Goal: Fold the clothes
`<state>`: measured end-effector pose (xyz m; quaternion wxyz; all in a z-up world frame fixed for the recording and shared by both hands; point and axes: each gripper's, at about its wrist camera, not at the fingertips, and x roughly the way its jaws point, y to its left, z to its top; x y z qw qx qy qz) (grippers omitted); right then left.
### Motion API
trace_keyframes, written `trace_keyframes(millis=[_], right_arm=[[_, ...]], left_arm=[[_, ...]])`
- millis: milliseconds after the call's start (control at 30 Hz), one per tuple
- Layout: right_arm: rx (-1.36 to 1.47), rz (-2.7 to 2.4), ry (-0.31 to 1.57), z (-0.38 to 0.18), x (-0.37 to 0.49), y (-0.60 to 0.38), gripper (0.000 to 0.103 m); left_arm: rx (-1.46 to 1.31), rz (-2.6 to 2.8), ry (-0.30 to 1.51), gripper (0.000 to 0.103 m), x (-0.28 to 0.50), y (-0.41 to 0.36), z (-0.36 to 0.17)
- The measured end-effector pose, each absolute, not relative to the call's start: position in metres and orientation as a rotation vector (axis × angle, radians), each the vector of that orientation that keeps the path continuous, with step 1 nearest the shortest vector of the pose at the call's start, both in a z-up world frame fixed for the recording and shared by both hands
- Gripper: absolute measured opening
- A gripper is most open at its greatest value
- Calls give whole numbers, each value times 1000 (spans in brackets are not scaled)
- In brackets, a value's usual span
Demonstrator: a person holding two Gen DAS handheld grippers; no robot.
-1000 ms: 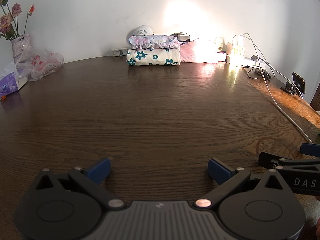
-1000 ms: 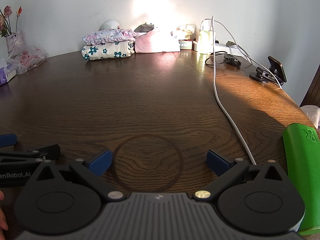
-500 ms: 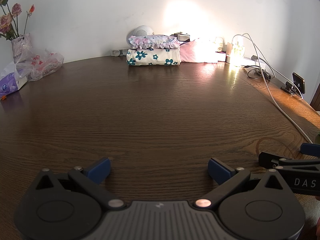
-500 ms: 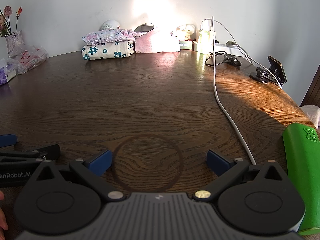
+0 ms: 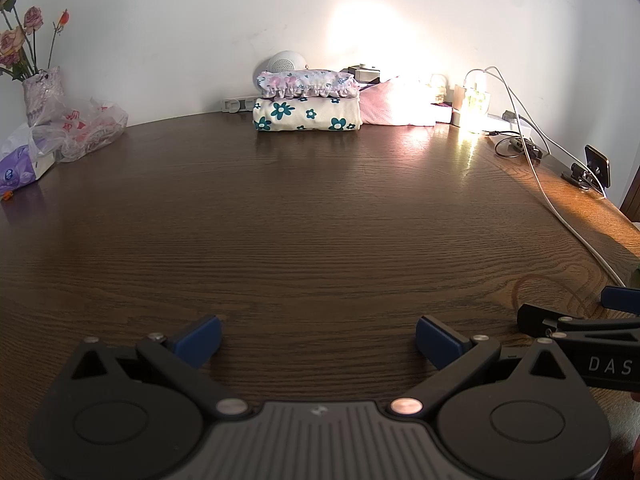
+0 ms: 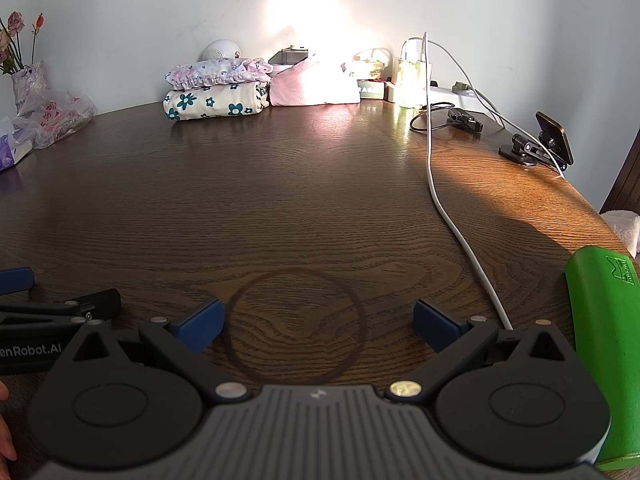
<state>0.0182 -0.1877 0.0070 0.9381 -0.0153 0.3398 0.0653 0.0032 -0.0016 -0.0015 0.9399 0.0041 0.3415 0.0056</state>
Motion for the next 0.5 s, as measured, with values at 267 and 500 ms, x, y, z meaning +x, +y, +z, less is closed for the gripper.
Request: trace_keyframes(millis=[267,500], right_arm=[[108,175,617,64,37,-200,103],[278,95,345,157,140,-219,103]], left_arm=[[-17,-109,581,101,32,6,53],[-207,-73,440,101,155,13,120]])
